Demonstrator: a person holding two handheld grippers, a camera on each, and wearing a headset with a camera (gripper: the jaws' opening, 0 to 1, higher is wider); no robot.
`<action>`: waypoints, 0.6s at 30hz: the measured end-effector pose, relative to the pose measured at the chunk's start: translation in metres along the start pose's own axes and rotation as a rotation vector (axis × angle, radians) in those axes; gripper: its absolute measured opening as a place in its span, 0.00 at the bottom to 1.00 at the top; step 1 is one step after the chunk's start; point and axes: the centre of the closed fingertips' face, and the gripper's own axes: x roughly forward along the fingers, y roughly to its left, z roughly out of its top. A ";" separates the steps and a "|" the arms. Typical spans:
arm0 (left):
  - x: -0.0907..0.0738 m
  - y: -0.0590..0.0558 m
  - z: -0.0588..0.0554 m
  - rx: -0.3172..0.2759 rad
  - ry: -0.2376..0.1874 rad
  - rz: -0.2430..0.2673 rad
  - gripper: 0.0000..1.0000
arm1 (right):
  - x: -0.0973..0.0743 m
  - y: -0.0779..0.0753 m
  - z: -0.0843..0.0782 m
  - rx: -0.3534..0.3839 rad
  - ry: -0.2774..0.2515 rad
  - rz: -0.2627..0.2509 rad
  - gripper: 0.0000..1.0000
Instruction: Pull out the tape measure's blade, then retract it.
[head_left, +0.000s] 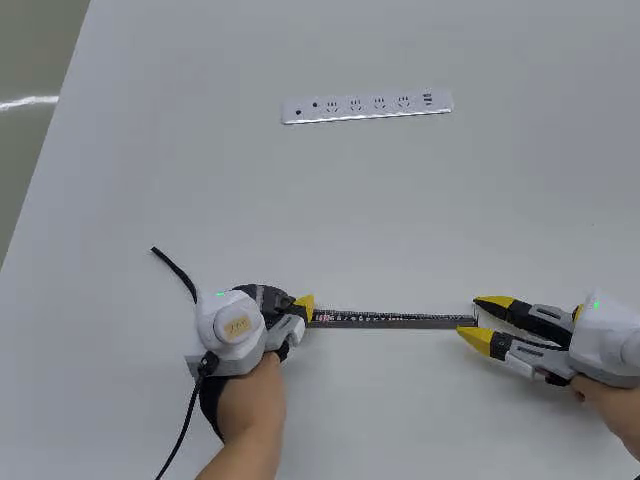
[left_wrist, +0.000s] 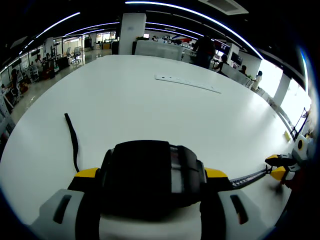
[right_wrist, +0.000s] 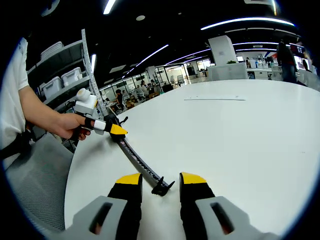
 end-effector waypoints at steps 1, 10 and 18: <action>0.000 0.000 0.000 0.000 -0.001 0.001 0.80 | 0.000 -0.001 -0.001 -0.003 0.004 0.000 0.29; 0.000 0.000 0.000 -0.001 0.003 0.001 0.80 | 0.001 -0.001 -0.009 0.007 0.036 0.041 0.24; 0.000 0.000 0.000 -0.005 0.006 -0.001 0.79 | -0.001 0.005 -0.006 -0.004 0.046 0.067 0.18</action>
